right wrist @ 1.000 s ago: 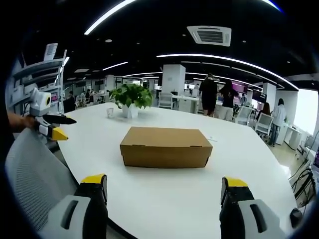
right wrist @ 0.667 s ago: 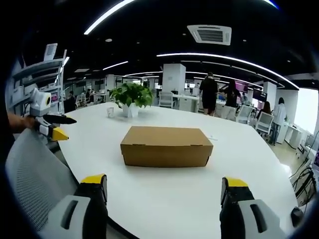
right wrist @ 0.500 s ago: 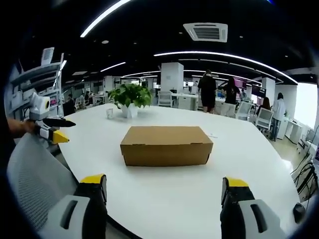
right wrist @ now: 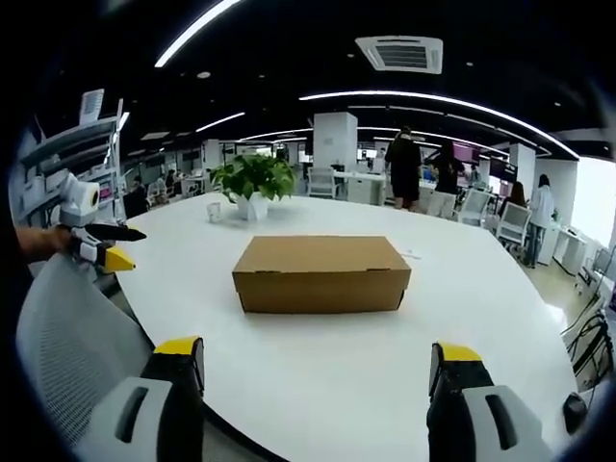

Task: Operate the shoe box by opening the lid, removing the specified soft item, and placing it in the target area until the item is outside and the box remains undamaged.

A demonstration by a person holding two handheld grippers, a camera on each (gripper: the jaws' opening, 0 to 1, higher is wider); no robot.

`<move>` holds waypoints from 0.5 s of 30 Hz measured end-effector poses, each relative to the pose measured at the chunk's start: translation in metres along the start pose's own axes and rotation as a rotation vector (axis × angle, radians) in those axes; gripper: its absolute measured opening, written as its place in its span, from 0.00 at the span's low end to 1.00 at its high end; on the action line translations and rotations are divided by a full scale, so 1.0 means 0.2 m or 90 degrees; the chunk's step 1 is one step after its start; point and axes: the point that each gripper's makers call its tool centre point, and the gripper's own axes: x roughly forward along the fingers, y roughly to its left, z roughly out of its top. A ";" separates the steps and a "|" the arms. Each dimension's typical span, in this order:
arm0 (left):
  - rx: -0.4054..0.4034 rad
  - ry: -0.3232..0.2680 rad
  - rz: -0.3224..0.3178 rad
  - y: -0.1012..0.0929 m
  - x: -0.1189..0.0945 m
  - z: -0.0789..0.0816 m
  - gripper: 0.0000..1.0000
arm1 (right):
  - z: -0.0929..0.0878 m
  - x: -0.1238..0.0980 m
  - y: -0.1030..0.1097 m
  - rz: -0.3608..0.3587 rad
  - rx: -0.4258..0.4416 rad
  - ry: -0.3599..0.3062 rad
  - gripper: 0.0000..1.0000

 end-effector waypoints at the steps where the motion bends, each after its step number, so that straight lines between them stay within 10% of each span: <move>1: -0.004 0.002 -0.001 0.00 0.00 0.01 1.00 | 0.00 0.00 -0.01 0.000 -0.001 0.002 0.98; 15: 0.014 0.002 -0.009 -0.01 0.04 0.10 1.00 | 0.05 0.00 -0.13 -0.009 -0.027 0.005 0.97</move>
